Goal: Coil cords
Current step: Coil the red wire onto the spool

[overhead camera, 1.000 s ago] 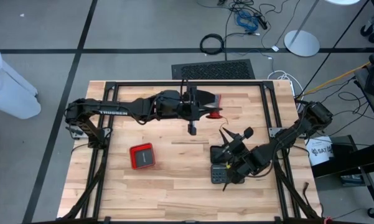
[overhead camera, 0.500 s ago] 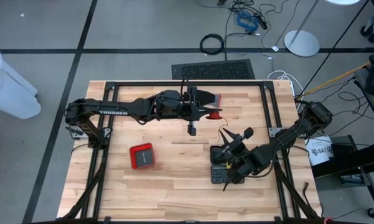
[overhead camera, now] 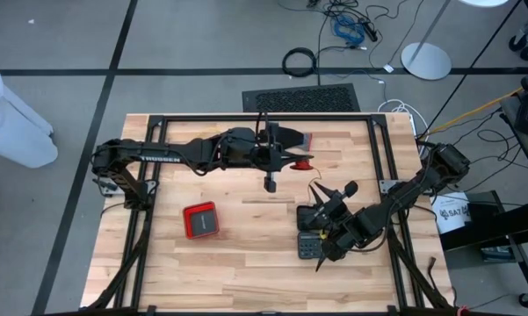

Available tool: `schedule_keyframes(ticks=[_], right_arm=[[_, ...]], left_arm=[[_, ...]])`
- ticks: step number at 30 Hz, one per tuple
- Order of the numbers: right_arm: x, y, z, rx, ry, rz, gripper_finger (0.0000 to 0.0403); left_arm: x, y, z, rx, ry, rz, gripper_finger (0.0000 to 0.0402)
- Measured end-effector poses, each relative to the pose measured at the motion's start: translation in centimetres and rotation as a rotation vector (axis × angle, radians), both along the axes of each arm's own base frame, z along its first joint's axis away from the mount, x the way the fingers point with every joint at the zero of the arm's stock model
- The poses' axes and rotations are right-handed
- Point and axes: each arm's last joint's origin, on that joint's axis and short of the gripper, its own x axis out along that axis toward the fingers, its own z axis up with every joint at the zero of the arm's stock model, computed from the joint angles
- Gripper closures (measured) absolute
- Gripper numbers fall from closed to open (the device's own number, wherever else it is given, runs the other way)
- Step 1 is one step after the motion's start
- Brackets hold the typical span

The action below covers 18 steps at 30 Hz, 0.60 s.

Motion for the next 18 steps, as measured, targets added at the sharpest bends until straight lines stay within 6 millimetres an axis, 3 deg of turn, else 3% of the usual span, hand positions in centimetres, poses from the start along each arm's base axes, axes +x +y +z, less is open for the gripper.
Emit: schedule_keyframes(ticks=[13, 18], right_arm=[[0.20, -0.44, 0.11, -0.033, -0.024, -0.037, 0.0345], [0.38, -0.78, 0.13, -0.034, -0.022, -0.051, 0.0373]], left_arm=[[0.02, -0.36, 0.00, -0.016, -0.001, -0.043, 0.0402], [0.03, -0.68, 0.00, -0.032, -0.001, -0.060, 0.0402]])
